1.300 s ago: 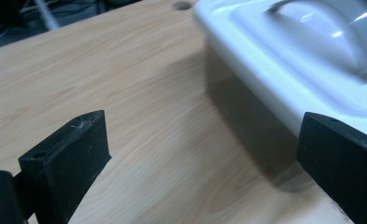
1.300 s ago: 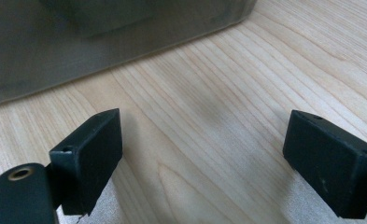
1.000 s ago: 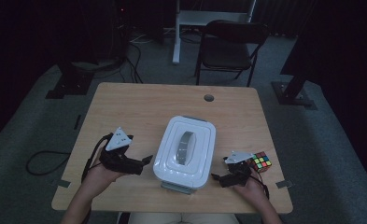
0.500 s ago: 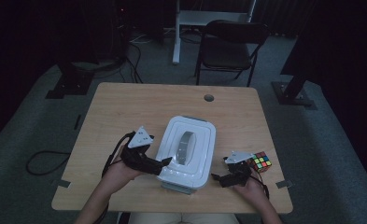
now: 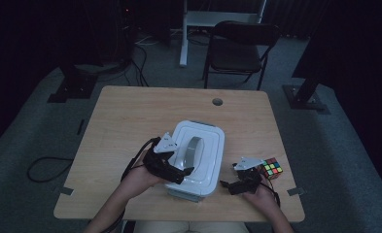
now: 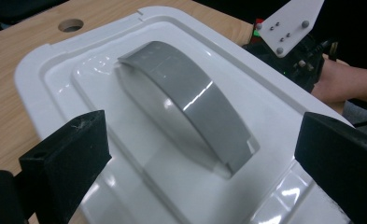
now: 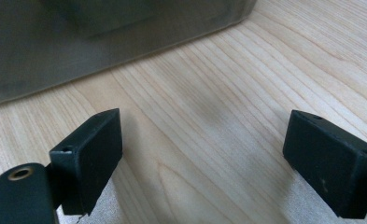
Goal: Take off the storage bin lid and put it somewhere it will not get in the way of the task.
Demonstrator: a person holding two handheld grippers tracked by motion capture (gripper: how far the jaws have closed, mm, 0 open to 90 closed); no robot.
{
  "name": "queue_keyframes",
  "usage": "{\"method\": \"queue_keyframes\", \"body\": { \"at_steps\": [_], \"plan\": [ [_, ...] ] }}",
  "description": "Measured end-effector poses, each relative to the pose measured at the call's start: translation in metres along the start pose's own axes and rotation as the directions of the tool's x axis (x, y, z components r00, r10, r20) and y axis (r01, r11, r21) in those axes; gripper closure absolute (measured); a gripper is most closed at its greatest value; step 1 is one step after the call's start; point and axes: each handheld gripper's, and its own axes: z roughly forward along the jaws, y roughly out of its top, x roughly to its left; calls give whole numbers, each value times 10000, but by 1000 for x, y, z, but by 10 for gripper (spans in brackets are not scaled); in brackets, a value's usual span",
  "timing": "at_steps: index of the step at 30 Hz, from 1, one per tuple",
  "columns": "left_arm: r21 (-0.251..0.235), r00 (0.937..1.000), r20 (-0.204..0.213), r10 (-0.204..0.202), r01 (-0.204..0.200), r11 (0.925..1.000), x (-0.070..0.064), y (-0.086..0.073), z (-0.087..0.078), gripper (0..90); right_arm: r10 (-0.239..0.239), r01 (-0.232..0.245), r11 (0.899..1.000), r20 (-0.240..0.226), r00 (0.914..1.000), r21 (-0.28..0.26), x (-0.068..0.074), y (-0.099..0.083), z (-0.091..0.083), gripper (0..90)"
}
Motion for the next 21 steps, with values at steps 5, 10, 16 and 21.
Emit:
{"method": "queue_keyframes", "body": {
  "at_steps": [5,10,16,21],
  "plan": [
    [145,10000,22,-4,4,9999,-1,5,9,64,-3,3,10000,0,10000,4,0,0,0,114],
    [324,9998,-95,-195,198,9993,0,12,15,114,3,-3,10000,-3,10000,4,0,0,0,114],
    [477,9996,-205,-169,179,9987,-2,15,22,169,-14,14,10000,3,10000,-4,0,0,0,115],
    [522,9989,-363,-286,304,9982,-2,16,23,366,-5,5,10000,0,10000,0,0,0,0,114]
  ]
}}
